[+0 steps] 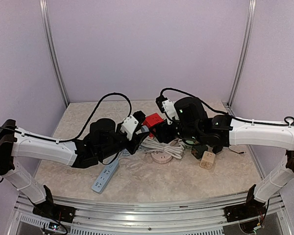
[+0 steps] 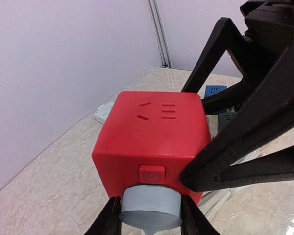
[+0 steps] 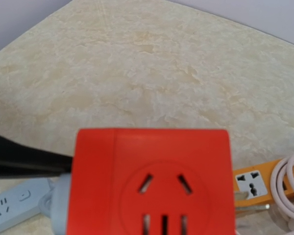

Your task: Pull the plug off the socket

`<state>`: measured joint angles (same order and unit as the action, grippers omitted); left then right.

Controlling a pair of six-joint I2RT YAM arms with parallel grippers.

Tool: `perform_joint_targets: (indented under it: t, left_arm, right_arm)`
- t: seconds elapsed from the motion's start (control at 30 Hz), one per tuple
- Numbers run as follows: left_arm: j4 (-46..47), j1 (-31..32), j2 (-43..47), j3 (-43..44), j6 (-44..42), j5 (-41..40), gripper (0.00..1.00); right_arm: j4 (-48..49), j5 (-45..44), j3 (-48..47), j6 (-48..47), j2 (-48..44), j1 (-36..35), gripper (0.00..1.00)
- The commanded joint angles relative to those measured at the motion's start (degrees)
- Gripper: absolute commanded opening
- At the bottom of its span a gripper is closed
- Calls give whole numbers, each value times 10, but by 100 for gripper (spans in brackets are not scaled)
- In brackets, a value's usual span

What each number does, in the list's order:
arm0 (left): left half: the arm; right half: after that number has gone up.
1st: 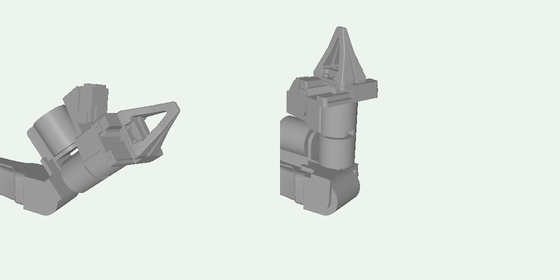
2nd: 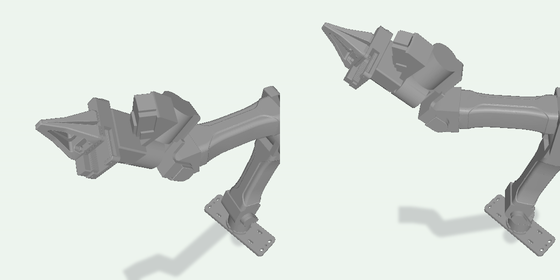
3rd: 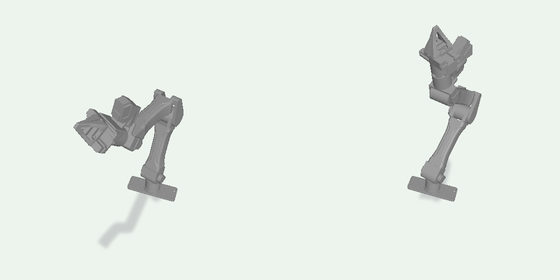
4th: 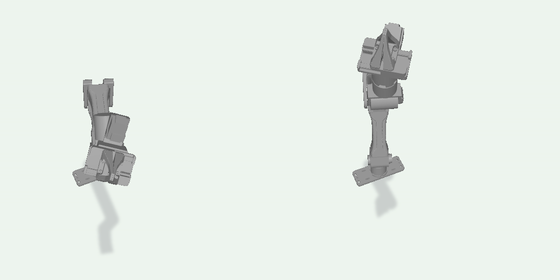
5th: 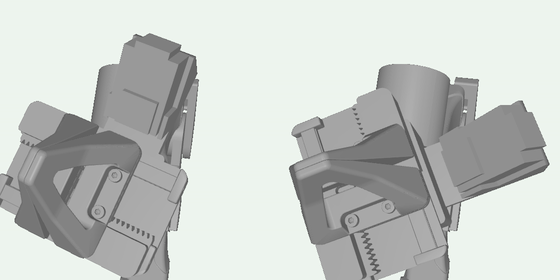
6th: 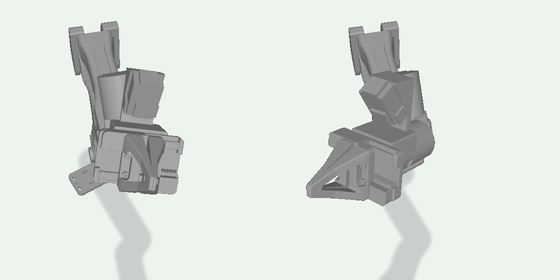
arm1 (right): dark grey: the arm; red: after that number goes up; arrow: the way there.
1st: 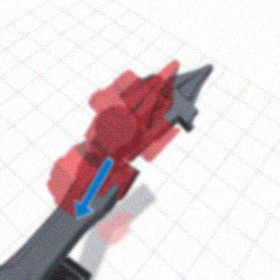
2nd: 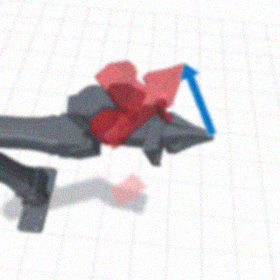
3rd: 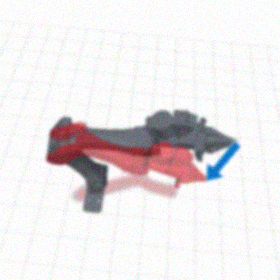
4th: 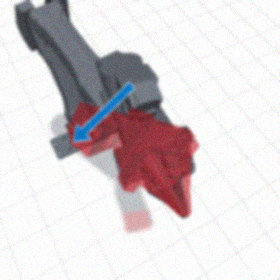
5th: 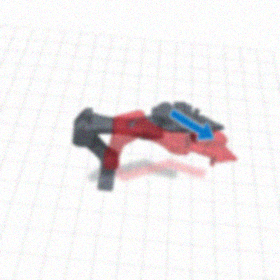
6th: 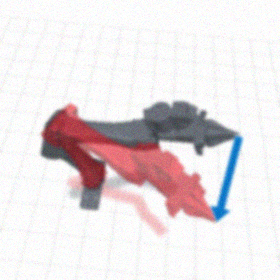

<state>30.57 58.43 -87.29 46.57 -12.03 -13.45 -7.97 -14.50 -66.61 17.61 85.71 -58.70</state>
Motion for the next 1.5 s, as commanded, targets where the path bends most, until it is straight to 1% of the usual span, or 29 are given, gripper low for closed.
perform_joint_targets:
  t: [0.0, 0.2, 0.33, 0.53, 0.63, 0.93, 1.17, 1.37, 1.47]
  left_arm:
    - [-15, 0, 3, 11, -10, 51, 0]
    - [-39, -8, 19, 8, -5, 103, 0]
    - [-43, -15, 26, 5, 4, 130, 0]
    - [-45, -19, 29, 3, 11, 131, 0]
    - [-40, -18, 26, 1, 16, 123, 0]
    - [-12, -10, 21, -8, 44, 52, 0]
    - [-30, 5, 2, 20, 60, 15, 0]
    - [-29, 6, -3, 26, 82, 2, 0]
    - [-29, 6, -2, 27, 84, 5, 0]
  right_arm:
    - [36, 10, -31, -20, -17, 10, 0]
    - [45, 73, -24, -70, -25, 22, 0]
    - [40, 85, -26, -93, -23, 23, 0]
    - [45, 81, -21, -92, -28, 23, 0]
    - [53, 64, -16, -73, -30, 23, 0]
    - [54, -12, -7, 7, -32, 23, 0]
    - [14, -100, -23, 43, -16, 23, 0]
    - [-8, -143, -36, 61, -2, 23, 0]
    - [-12, -147, -40, 65, 2, 24, 0]
